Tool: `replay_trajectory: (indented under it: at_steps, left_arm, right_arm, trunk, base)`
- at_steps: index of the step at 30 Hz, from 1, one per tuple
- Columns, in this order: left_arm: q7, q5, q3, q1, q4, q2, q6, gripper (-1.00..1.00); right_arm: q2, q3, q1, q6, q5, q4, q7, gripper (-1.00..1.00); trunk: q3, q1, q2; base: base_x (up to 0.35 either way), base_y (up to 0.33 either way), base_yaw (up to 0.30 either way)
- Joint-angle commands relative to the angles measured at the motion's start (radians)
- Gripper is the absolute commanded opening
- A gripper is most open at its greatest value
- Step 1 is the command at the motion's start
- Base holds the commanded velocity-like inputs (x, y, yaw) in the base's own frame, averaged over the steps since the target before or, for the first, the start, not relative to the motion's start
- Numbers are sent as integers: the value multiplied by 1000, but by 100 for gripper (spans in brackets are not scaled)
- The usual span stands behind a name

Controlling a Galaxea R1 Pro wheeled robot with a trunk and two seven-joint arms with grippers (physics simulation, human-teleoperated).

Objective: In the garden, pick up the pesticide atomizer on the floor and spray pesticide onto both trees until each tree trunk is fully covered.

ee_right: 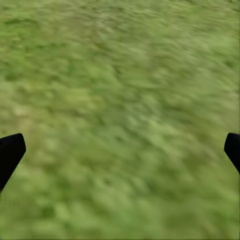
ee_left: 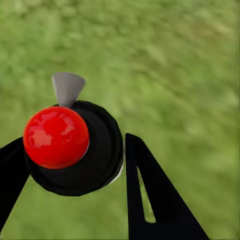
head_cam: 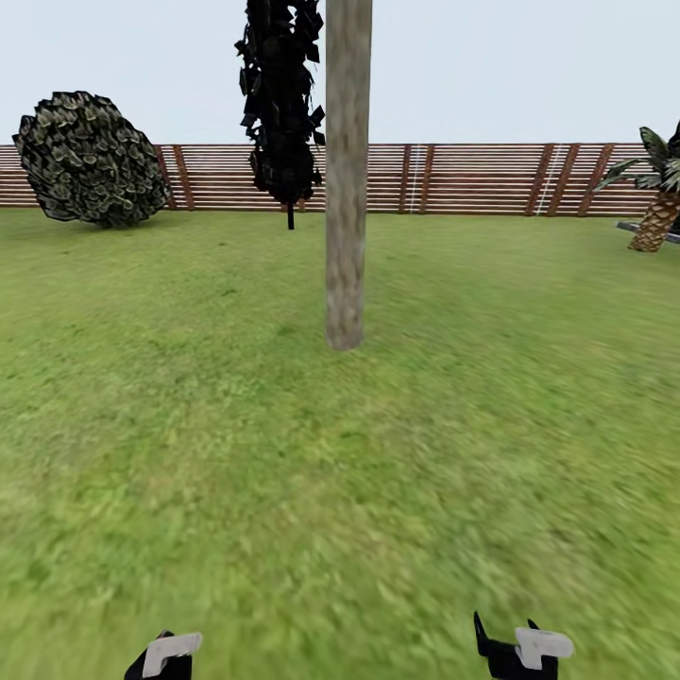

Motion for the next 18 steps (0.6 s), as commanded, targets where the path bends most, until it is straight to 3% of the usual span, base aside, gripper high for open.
replay_trajectory:
  at_steps: [1,18]
  left_arm:
    - [0,6,-1,-1,0,0,-3,-100]
    - [0,6,-1,0,1,0,-3,-100]
  right_arm:
    - [0,1,0,-3,-5,1,0,100]
    - [0,1,0,-3,-5,1,0,100]
  trunk:
    - [-1,0,0]
    - [-1,0,0]
  base:
    - [338,0,0]
    - [338,0,0]
